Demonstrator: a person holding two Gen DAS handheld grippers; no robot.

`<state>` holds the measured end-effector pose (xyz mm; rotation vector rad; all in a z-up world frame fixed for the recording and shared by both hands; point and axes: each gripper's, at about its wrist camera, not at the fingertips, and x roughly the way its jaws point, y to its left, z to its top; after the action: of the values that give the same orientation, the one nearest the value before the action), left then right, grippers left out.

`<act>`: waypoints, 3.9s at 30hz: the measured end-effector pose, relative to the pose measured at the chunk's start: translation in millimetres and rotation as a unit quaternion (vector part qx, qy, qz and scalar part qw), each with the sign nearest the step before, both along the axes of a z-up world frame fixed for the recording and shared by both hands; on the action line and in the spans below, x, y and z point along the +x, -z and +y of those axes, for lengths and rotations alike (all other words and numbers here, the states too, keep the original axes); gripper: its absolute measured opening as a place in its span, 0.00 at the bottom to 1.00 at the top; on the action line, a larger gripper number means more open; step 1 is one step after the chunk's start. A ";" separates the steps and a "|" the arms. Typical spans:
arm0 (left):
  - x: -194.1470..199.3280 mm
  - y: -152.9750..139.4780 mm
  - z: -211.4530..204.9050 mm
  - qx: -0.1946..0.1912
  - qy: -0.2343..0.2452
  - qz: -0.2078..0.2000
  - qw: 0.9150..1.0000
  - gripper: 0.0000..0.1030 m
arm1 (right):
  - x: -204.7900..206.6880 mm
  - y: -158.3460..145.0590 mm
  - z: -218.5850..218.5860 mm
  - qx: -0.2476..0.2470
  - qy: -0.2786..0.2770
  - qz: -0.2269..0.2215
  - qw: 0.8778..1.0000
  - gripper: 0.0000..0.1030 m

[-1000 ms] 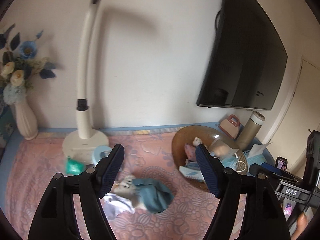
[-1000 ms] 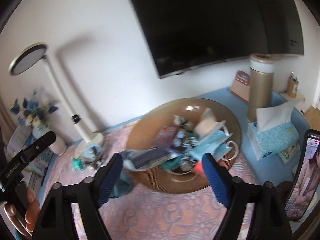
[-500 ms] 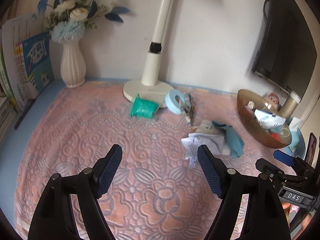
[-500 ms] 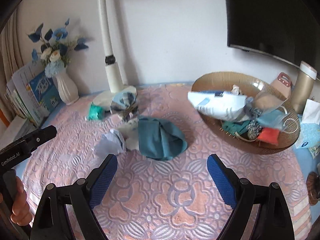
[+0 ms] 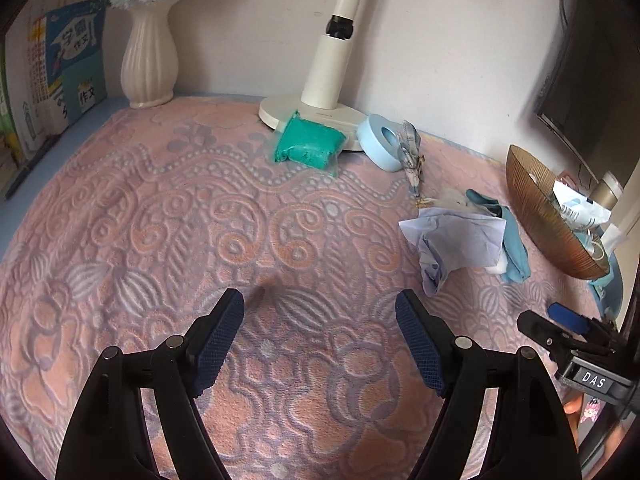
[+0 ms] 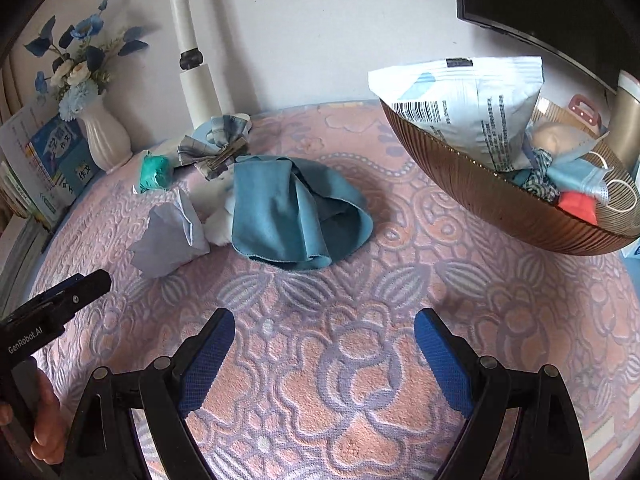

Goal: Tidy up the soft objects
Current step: 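Move both tools back over the bed toward the blue cloth, then grasp the white paper with left tool while right tool grasps blue cloth, then carry the white paper and blue cloth to the amber bowl and release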

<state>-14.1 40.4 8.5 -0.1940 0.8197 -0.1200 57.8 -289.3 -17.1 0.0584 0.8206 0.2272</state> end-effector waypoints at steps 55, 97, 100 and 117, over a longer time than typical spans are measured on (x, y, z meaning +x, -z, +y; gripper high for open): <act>21.6 -23.0 -78.8 0.109 0.126 -0.004 0.986 0.82 | 20.1 -30.6 -0.4 0.028 -0.010 0.004 1.000 0.87; -20.1 -5.6 -34.8 0.013 0.116 -0.033 0.993 0.12 | -62.6 -16.1 -16.7 0.000 -0.045 0.014 0.999 0.72; -18.4 -4.8 -30.8 0.003 0.115 -0.031 0.993 0.12 | -47.2 -11.5 -11.5 0.023 -0.039 0.028 0.999 0.75; -26.7 -39.4 -37.2 -0.003 0.107 -0.049 0.993 0.12 | -79.8 -88.1 -48.4 0.015 -0.017 -0.098 0.995 0.06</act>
<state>-40.8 3.2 47.9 -0.1055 0.7398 -0.3309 -22.0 -337.8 71.1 0.0487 0.6239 0.2733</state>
